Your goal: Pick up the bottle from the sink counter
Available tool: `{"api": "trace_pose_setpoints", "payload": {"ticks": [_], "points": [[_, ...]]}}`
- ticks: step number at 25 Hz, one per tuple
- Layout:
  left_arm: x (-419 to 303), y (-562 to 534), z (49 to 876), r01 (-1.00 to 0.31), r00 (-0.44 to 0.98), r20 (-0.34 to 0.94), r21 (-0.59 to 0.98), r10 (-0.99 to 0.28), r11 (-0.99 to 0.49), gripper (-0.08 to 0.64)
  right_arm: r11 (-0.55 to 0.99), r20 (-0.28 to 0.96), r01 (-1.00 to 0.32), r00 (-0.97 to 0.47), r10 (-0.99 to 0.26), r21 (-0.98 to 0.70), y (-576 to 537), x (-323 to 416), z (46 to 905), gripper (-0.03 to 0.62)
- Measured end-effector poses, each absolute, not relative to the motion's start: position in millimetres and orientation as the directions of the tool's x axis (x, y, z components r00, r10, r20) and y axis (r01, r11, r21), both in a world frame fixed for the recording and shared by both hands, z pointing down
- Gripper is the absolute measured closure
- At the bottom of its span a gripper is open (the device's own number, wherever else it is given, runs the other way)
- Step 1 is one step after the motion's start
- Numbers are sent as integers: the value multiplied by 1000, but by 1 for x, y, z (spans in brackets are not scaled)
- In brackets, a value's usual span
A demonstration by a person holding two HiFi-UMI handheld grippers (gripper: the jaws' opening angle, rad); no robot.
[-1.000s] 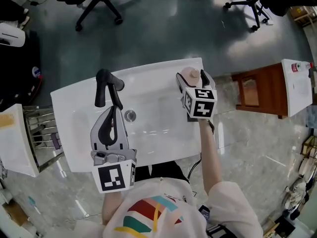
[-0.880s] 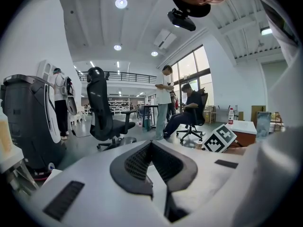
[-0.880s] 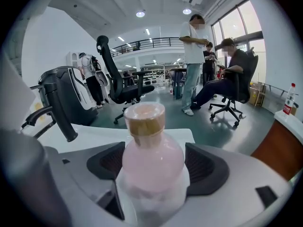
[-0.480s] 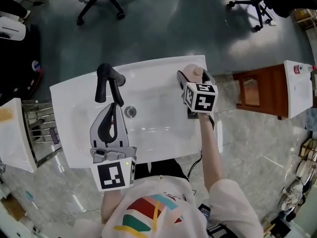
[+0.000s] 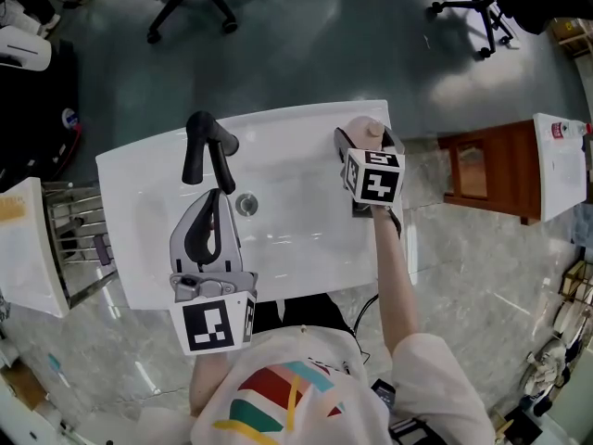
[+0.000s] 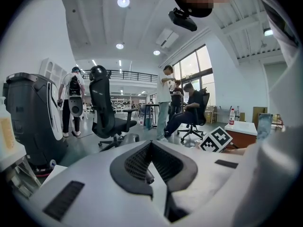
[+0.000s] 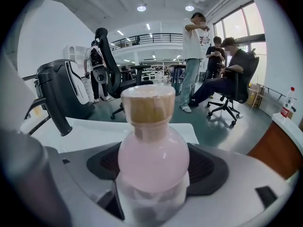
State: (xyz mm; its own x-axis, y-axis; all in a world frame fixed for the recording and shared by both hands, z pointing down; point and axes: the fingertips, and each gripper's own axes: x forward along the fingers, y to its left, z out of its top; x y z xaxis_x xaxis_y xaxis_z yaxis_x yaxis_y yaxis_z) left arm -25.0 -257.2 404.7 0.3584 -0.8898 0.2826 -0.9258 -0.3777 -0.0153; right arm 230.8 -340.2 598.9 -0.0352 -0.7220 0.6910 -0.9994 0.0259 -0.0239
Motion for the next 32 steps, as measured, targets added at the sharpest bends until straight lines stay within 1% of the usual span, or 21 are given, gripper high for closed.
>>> {"api": "trace_pose_setpoints", "payload": {"ticks": [11,19,27,32], "points": [[-26,-248,401,-925,364,276,-7,-890,-381,541,25,678,-1000,-24,-735,-9,-341,231,598,204],[-42,-243,392,-936,333,260,-27,-906,-351,541,15,665,-1000,-17,-746,-9,-336,233,594,204],[-52,-244,370,-943,315,208,-44,-926,-331,541,32,581,-999,-9,-814,28,-334,222,527,204],[-55,-241,352,-947,311,166,-32,-936,-321,541,74,526,-997,-50,-849,25,-325,206,469,204]]}}
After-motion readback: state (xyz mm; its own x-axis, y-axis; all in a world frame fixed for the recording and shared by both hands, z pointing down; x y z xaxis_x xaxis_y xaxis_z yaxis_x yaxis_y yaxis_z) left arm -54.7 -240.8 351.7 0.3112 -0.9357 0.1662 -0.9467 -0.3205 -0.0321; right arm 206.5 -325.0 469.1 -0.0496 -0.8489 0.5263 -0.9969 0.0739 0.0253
